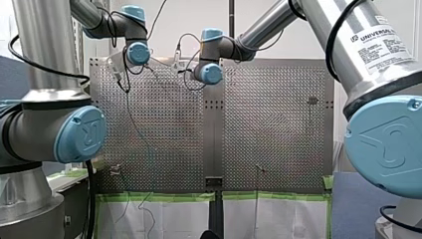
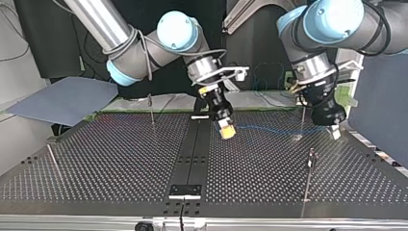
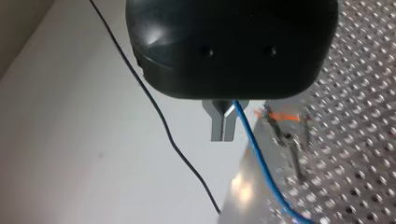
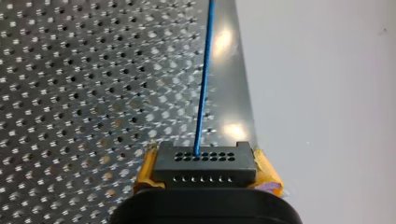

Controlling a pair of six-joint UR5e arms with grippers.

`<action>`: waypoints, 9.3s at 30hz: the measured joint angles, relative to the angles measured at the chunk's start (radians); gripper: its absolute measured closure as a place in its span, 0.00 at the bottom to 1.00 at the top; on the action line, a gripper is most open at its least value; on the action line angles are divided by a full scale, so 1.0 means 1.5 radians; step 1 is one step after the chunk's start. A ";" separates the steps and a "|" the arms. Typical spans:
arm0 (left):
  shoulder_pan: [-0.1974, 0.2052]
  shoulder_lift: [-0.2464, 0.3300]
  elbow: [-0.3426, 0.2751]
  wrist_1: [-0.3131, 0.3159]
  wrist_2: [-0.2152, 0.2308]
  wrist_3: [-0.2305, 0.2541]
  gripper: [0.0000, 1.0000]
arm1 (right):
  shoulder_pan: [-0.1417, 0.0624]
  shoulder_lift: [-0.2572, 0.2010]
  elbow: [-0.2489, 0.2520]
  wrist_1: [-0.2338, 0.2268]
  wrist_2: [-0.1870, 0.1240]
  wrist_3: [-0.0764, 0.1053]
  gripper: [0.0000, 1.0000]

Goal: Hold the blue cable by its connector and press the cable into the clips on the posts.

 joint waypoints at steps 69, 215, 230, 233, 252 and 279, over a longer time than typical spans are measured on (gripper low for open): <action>0.190 -0.130 0.076 0.047 0.284 -0.077 0.98 | -0.037 0.047 -0.059 0.017 0.000 0.010 1.00; -0.014 0.011 0.050 -0.323 0.182 0.181 0.00 | -0.090 0.090 -0.148 0.042 -0.022 0.056 1.00; 0.004 0.006 0.096 -0.345 0.181 0.186 0.00 | -0.086 0.091 -0.148 0.045 -0.021 0.056 1.00; 0.008 0.006 0.096 -0.329 0.181 0.185 0.00 | -0.085 0.091 -0.148 0.045 -0.021 0.055 1.00; 0.034 -0.025 0.096 -0.275 0.192 0.185 0.00 | -0.083 0.091 -0.148 0.047 -0.020 0.053 1.00; 0.039 -0.022 0.096 -0.271 0.173 0.205 0.00 | -0.079 0.092 -0.147 0.053 -0.021 0.054 1.00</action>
